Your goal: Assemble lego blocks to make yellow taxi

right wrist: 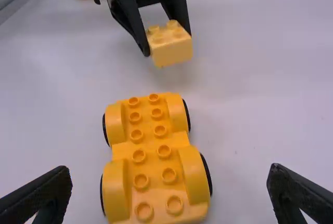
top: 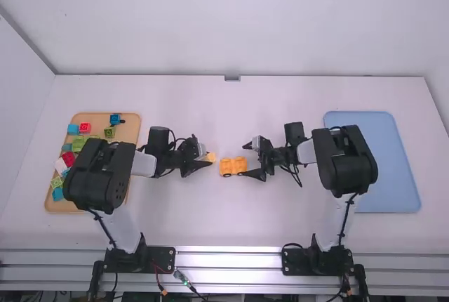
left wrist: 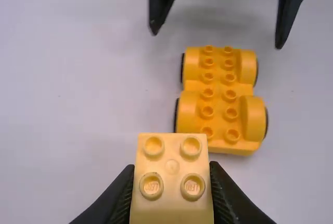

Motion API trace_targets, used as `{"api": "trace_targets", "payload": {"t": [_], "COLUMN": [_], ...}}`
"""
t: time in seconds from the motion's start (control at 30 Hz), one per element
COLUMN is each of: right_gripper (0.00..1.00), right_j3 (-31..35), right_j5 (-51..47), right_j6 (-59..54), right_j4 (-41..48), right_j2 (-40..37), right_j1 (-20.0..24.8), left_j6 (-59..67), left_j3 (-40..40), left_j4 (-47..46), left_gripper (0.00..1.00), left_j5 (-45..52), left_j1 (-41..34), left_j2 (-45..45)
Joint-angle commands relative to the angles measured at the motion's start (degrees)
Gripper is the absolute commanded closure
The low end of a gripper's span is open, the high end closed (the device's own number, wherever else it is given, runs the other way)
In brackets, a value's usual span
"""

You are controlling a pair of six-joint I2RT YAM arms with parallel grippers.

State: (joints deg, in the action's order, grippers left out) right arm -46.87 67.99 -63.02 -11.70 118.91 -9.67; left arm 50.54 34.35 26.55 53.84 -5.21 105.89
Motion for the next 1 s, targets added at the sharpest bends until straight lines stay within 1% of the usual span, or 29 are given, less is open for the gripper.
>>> {"api": "trace_targets", "payload": {"t": [0.0,0.17,0.3,0.37,0.53,0.6,0.8,0.83,0.97], "right_gripper": [0.01,0.01,0.00,0.02,0.10,0.11,0.18,0.18,0.21], "right_j3": [-1.7,-2.0,-1.9,-1.9,-1.9,-1.9,-1.9,-1.9,-1.9], "right_j5": [1.9,-4.5,-9.5,-10.3,-10.7,-10.6,-10.5,-10.5,-6.2], "right_j6": [-2.0,-1.9,-1.9,-1.9,-1.9,-2.0,-1.5,-1.5,-1.6], "right_j4": [0.1,-0.3,-0.5,-0.5,-0.5,-0.6,-3.0,-3.0,-4.6], "right_j2": [1.6,1.6,1.6,1.6,1.6,1.8,4.1,4.1,5.6], "right_j1": [-1.7,-5.3,-7.8,-8.3,-7.9,-7.9,-7.9,-7.9,-6.9], "left_j6": [-0.2,-0.2,-0.2,-0.2,-0.2,-0.2,-0.1,-0.1,-0.2], "left_j3": [1.3,3.1,3.6,3.7,3.7,3.7,3.7,3.7,4.6], "left_j4": [-0.9,-4.0,-3.8,-3.6,-3.7,-3.6,-3.4,-3.4,-3.1], "left_gripper": [0.98,0.98,0.98,0.98,0.98,0.98,0.98,0.98,0.98], "left_j5": [1.0,3.8,3.7,3.8,3.8,3.8,4.0,4.0,2.4], "left_j1": [-1.2,-3.1,-4.9,-5.4,-6.1,-6.1,-7.4,-7.4,-9.2], "left_j2": [-1.5,-1.5,-1.5,-1.5,-1.5,-1.5,-1.2,-1.2,-0.5]}}
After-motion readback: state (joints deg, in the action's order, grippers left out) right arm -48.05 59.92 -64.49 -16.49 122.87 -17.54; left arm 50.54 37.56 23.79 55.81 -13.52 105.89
